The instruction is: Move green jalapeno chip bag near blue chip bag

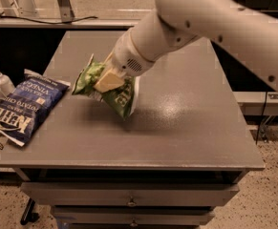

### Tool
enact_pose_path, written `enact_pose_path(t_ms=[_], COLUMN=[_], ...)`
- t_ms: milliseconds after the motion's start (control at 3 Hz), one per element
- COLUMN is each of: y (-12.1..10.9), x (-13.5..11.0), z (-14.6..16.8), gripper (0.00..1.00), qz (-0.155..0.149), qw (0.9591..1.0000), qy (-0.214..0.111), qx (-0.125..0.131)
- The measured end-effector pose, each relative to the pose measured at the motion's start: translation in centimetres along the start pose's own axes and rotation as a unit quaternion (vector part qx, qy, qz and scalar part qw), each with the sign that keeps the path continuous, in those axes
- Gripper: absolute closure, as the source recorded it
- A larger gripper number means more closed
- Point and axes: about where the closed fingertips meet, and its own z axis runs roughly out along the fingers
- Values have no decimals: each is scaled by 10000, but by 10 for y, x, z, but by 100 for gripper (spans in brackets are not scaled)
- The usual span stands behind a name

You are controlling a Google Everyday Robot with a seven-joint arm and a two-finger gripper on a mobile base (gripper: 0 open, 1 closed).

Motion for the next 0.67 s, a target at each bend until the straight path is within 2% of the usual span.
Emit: enact_pose_path(t_ms=[667], y=[8], x=[-31], z=[47], gripper=[100], qz=[-279], qw=[9988], qy=[-260], qx=[-313])
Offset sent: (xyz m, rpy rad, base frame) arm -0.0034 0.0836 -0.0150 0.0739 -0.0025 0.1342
